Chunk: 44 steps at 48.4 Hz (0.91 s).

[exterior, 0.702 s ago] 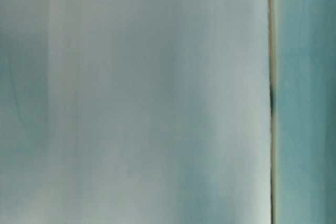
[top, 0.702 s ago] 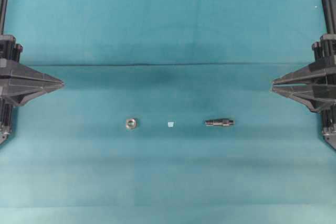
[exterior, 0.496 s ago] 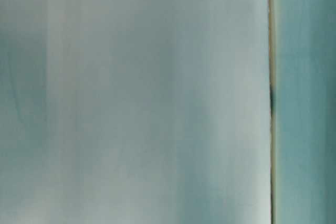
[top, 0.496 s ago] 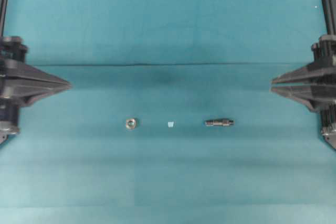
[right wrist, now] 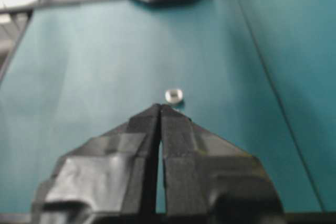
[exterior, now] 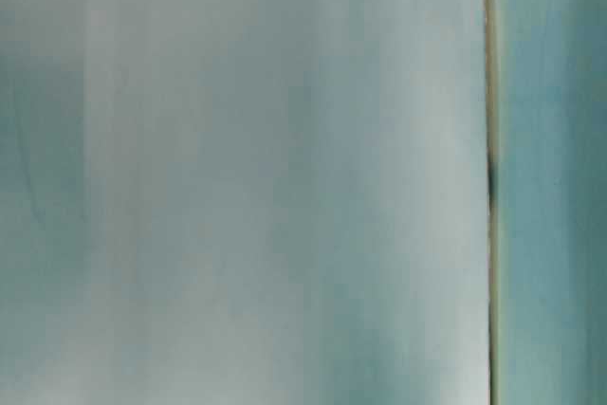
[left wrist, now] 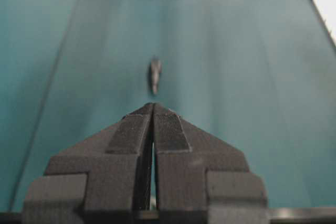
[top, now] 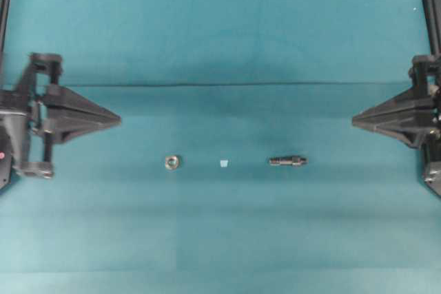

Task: Insert the washer onto the shaft with both hands.
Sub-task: 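Move the left gripper toward the washer and the right toward the shaft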

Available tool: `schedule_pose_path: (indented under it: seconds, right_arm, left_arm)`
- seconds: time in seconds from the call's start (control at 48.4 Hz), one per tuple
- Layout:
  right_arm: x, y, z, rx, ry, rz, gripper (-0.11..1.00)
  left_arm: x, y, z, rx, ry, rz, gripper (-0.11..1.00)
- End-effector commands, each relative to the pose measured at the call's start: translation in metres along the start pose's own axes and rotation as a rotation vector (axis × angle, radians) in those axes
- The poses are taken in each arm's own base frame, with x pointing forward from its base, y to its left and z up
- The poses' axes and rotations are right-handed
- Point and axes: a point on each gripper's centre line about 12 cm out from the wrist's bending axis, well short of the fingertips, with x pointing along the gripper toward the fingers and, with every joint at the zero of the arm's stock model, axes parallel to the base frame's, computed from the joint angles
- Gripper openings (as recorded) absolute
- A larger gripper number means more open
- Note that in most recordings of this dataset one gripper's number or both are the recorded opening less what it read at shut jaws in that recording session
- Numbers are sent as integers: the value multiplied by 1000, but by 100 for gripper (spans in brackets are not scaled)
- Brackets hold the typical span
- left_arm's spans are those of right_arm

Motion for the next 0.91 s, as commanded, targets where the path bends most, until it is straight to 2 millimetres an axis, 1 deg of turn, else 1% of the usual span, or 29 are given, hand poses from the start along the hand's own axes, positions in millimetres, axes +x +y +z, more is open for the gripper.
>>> schedule_pose_path:
  seconds: [0.0,0.227,0.392,0.558,0.743,0.888]
  right_arm:
    - [5,1,7,11,35,-5,-8]
    - [19,0,-1,7,199,-24,-8]
    - [29,-1,-9,9,306,-36,-8]
    - [37,-2,-15,10,397,-48,-8]
    - [46,-2,-21,8,460,-55,-8]
    - [55,-3,-26,-7,519,-65,-8]
  left_arm:
    - [8,-1,10,-3,37,2,2]
    - [33,-2,2,-34,259,17,2]
    - [49,-3,-1,-33,352,25,2]
    - [61,-2,-2,-25,413,31,2]
    - [70,-2,-10,-26,520,42,2]
    - [77,-1,-14,-24,570,47,2]
